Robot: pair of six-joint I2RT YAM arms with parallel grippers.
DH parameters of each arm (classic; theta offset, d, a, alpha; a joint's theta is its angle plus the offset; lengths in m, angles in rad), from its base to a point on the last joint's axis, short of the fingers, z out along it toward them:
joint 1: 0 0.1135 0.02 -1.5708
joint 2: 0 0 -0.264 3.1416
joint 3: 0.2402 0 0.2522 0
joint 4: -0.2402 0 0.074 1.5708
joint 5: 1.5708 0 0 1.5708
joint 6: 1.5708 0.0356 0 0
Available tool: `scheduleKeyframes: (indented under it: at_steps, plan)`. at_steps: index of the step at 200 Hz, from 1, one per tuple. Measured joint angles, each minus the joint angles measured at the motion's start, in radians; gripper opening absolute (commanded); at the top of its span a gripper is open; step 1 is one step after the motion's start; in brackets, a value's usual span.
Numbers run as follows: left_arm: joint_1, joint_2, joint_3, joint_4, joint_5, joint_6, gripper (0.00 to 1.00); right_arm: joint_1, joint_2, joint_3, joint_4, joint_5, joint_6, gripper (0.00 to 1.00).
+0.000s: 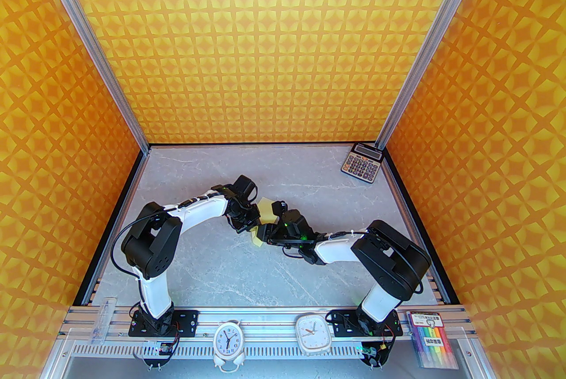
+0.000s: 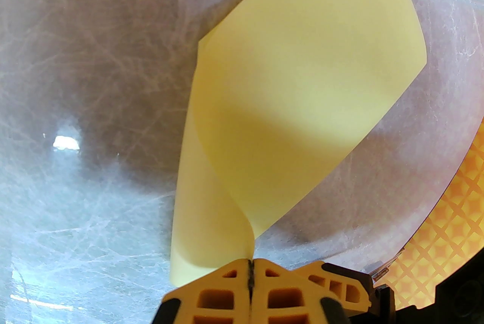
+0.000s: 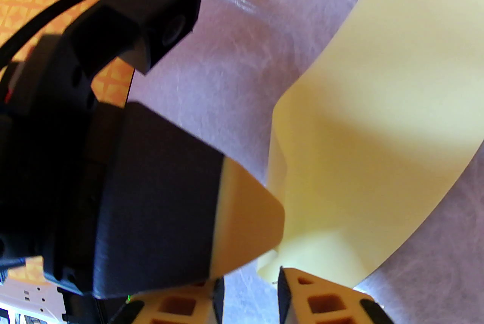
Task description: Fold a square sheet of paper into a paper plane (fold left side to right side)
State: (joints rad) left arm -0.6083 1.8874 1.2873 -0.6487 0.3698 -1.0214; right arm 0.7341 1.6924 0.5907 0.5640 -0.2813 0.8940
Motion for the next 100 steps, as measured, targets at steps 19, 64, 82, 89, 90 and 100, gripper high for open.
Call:
scheduleKeyframes:
  at_steps: [19, 64, 82, 89, 90, 100]
  plan:
    - [0.0, 0.005, 0.005, -0.001, 0.0, 0.0, 0.04, 0.005, 0.005, -0.001, -0.002, 0.023, 0.003, 0.27]
    - [0.0, 0.005, 0.005, -0.001, 0.001, -0.011, 0.06, 0.006, 0.045, 0.0, -0.014, 0.04, -0.003, 0.37]
    - [-0.001, 0.016, 0.014, -0.002, 0.001, -0.016, 0.07, 0.006, 0.062, 0.0, 0.002, 0.038, 0.0, 0.41]
    - [-0.001, 0.023, 0.021, 0.0, 0.001, -0.018, 0.07, 0.006, 0.062, 0.0, 0.006, 0.036, 0.0, 0.41]
    - [-0.001, 0.024, 0.021, 0.0, 0.001, -0.019, 0.07, 0.006, 0.062, 0.0, 0.006, 0.035, 0.0, 0.41]
    - [-0.001, 0.033, 0.03, 0.0, 0.002, -0.019, 0.07, 0.006, 0.062, 0.0, 0.01, 0.035, 0.001, 0.41]
